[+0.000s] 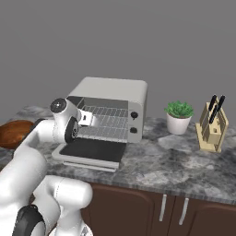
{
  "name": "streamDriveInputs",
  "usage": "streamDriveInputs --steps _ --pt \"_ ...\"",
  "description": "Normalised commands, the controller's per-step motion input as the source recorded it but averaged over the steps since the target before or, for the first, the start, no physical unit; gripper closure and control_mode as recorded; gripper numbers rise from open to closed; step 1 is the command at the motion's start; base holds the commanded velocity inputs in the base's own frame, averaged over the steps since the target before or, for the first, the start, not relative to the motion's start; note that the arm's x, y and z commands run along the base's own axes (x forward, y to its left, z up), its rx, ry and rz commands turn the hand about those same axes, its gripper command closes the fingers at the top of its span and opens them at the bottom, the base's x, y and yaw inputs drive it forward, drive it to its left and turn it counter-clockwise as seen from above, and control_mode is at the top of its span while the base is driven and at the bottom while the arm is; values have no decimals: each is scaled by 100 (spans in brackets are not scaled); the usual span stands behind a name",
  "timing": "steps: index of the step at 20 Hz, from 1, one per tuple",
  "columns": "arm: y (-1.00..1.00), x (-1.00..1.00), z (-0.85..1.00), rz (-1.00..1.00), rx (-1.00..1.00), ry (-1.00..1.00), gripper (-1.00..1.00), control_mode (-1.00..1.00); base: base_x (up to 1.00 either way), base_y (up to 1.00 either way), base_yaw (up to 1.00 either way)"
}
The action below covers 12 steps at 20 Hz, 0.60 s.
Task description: Pick up the heated bread from the toaster oven and place it in the bowl. Then move the bread bowl to the dining counter.
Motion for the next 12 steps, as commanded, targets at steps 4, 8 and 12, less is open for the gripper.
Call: streamDriveInputs --steps 4,8,12 --pt "45 0 4 3 0 3 -100 -100 0 0 0" --pt "27 4 -5 5 0 8 -100 -100 0 0 0" --pt "20 0 -5 0 2 7 -100 -100 0 0 0"
